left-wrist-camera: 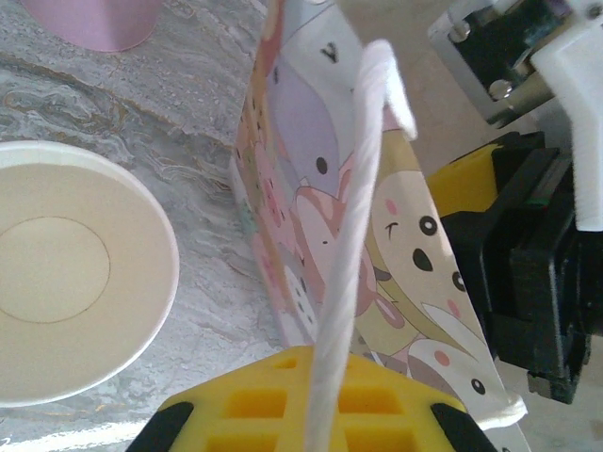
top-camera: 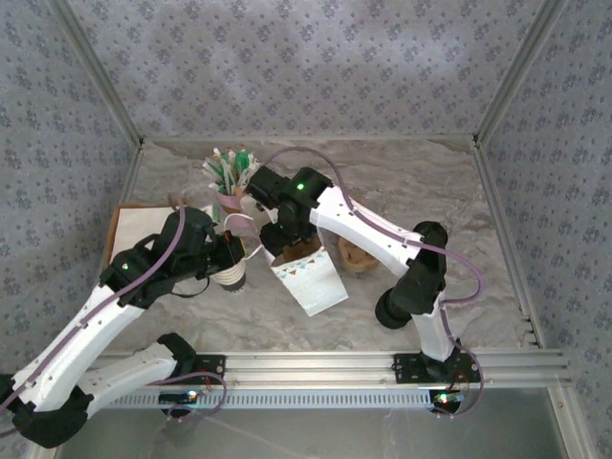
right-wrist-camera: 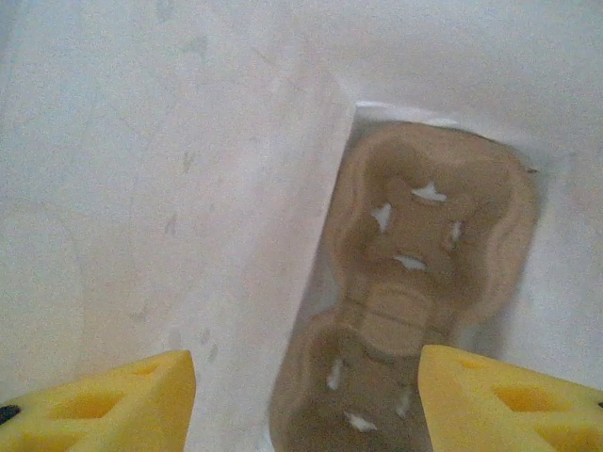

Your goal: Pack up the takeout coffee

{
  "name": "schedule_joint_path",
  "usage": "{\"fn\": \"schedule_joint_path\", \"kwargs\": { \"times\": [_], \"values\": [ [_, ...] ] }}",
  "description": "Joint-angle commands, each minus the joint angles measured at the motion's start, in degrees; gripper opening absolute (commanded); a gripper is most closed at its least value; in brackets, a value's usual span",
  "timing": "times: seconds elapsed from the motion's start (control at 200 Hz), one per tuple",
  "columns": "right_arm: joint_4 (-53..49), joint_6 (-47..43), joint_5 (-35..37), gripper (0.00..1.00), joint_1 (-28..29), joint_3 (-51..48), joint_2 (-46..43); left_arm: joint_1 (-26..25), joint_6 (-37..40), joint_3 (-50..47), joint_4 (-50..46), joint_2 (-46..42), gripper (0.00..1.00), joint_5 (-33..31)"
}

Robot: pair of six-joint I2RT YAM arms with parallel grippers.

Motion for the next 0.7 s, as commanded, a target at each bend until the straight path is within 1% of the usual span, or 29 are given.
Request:
{"fn": "schedule_joint_path", "kwargs": {
  "times": [0.0, 0.185, 0.405, 0.59, 0.695],
  "values": [
    [1.3, 0.3, -1.91, 0.66, -0.56, -2.08, -1.86, 0.52, -0.17, 1.11, 2.02, 0.43, 0.02, 0.9],
    [3.52, 0.87, -2.71, 0.66, -0.79, -5.15, -1.68, 0.53, 0.46, 1.77, 3.57, 1.01, 0.02, 1.7],
    [2.31, 0.64, -1.52, 0.67, -0.94, -2.88, -3.13, 0.52, 0.53, 1.19, 3.37, 0.93, 0.02, 1.35],
    [2.18, 0.79, -1.01, 0.73, -1.12, -0.6, -5.55, 0.54, 0.43, 0.78, 3.75, 0.83, 0.02, 0.91],
    [5.78, 1.13, -3.1, 0.75, -1.66, -3.24, -8.48, 0.5, 0.7, 0.85, 4.42, 0.86, 0.02, 0.95]
  ]
}}
